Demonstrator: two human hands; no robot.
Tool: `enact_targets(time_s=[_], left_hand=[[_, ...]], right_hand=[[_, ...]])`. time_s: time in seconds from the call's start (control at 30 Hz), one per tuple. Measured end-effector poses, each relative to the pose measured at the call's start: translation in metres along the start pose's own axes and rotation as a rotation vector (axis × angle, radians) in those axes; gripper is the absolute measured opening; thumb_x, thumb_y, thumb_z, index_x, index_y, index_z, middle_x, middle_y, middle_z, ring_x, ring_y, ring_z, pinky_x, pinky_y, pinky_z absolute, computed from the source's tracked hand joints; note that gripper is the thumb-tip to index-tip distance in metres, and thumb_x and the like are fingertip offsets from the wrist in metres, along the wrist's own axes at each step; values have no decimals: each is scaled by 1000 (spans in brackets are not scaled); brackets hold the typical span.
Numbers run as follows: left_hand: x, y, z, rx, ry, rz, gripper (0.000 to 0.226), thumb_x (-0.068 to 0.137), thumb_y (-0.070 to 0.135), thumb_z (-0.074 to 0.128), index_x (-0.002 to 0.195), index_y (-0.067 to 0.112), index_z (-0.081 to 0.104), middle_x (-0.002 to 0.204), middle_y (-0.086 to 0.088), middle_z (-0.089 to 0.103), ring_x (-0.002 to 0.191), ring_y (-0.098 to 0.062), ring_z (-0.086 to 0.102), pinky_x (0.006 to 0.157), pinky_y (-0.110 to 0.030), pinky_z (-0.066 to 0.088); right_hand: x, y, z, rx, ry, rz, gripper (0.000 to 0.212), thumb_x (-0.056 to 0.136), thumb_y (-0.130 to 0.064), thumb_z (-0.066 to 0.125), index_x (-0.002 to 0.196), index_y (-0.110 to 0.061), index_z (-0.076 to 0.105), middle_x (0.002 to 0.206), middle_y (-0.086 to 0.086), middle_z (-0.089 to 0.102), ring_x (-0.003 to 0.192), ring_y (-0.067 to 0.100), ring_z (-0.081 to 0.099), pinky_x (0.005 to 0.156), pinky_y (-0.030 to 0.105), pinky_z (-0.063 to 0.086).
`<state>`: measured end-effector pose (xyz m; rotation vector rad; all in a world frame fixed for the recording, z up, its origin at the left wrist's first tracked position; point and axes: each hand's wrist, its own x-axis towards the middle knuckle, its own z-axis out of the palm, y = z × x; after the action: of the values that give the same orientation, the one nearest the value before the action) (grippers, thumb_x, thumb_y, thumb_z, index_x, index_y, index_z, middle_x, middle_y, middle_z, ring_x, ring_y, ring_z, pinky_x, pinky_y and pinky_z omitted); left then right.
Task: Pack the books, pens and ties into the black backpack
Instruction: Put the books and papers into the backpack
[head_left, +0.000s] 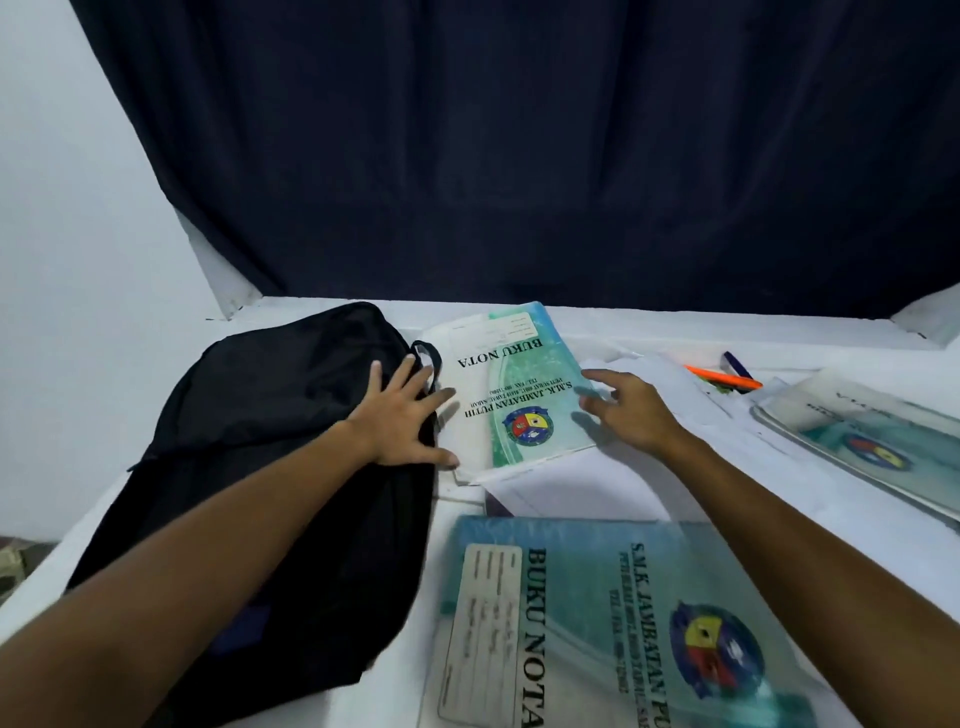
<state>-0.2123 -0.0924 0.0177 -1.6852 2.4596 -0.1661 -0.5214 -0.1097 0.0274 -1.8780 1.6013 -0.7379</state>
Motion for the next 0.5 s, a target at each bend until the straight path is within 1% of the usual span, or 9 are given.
enact_targets(time_s=[0.03,0.1,0.17,0.27,0.3,0.33,0.37,0.43,0.5], left_hand=[[7,-6,2,15,-2,25,135,43,103,-2,155,28,14,163,-10,5,149,-31,-7,113,-64,-5],[20,-12,4,36,14,101,125,54,100,18,155,26,14,163,-12,5,150,-30,-6,115,-57,-10],[33,-11,7,36,11,182,121,59,97,31,156,27,12,163,-12,3,150,-30,-6,117,-51,-11],[47,-6,15,17,-84,259,113,66,92,39,156,30,10,163,-15,2,150,-31,0,120,-46,-2],[50,-3,19,33,-114,278,109,70,87,45,156,29,9,163,-15,3,150,-30,4,121,-45,2],[52,-2,23,55,-133,293,106,74,84,47,156,29,9,163,-15,5,150,-29,8,121,-44,4],[53,-1,26,70,-149,302,104,75,83,47,156,29,8,163,-14,7,149,-27,11,121,-44,4],[54,-2,30,62,-163,312,103,76,82,47,156,29,8,163,-13,9,149,-25,15,121,-43,5],[54,-4,32,50,-147,328,102,77,81,47,156,29,8,163,-12,10,148,-23,17,121,-42,7]], right_hand=[[12,-1,4,5,5,29,49,92,-22,63,138,-15,51,140,8,53,115,22,53,89,27,41],[32,-1,14,12,-13,79,50,93,-19,61,140,-13,48,140,6,52,109,16,52,83,21,40],[46,1,23,-17,-24,94,50,92,-20,62,140,-13,49,140,2,53,108,13,53,84,18,41],[65,10,37,-69,20,128,46,85,-21,69,130,-17,59,134,1,58,110,17,59,96,25,46],[69,13,40,-53,36,159,43,83,-17,71,125,-15,63,130,3,62,108,21,61,95,28,49],[73,15,41,7,40,202,39,82,-11,72,120,-12,66,125,7,64,102,23,63,89,30,53],[75,15,40,96,26,244,35,81,-4,73,115,-9,69,119,10,66,94,24,65,78,28,55],[77,13,35,251,-13,292,29,79,7,70,104,-6,72,110,16,67,77,21,64,57,21,51],[78,9,31,299,-10,281,25,78,12,68,94,-6,72,103,16,67,70,19,61,49,17,47]])
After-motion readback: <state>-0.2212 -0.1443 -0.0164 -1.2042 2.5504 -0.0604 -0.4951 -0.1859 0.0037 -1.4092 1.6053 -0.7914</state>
